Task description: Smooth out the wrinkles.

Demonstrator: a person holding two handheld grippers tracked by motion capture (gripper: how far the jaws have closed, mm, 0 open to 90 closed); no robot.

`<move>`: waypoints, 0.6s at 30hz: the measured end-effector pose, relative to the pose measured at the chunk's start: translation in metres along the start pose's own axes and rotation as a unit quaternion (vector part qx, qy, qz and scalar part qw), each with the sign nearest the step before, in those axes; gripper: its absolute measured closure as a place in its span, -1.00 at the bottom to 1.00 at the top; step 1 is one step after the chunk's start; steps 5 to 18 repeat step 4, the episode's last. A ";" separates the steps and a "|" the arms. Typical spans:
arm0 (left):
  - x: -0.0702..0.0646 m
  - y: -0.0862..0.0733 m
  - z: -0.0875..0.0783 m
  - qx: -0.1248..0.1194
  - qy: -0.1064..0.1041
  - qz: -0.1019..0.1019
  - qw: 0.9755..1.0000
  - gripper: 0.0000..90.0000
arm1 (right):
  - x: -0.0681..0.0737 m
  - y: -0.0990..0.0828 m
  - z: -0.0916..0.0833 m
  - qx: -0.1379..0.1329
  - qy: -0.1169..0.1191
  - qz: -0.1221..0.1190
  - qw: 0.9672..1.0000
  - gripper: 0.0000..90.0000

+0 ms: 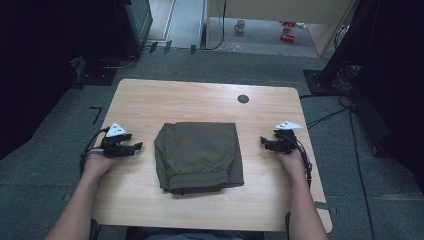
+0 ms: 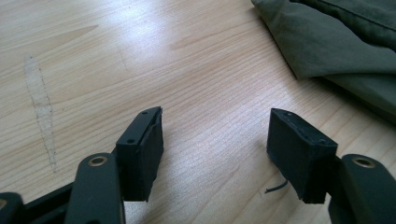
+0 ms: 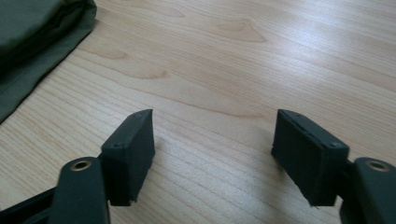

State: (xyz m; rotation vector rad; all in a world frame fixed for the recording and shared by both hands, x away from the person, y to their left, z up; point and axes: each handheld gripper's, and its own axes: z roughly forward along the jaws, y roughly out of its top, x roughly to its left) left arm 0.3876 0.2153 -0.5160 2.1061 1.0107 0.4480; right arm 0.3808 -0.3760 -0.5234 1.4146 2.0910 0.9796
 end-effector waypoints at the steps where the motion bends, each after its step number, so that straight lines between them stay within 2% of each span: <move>1: 0.000 0.000 0.000 -0.001 0.001 -0.001 1.000 -0.21 | 0.001 0.000 0.000 0.001 0.002 -0.003 1.000 -0.43; 4: 0.000 0.000 0.000 -0.001 0.003 -0.002 1.000 -0.21 | 0.003 0.000 0.001 0.006 0.009 -0.009 1.000 -0.53; 18: 0.000 0.000 0.000 -0.001 0.003 -0.002 1.000 -0.21 | 0.003 0.000 0.001 0.006 0.009 -0.009 1.000 -0.53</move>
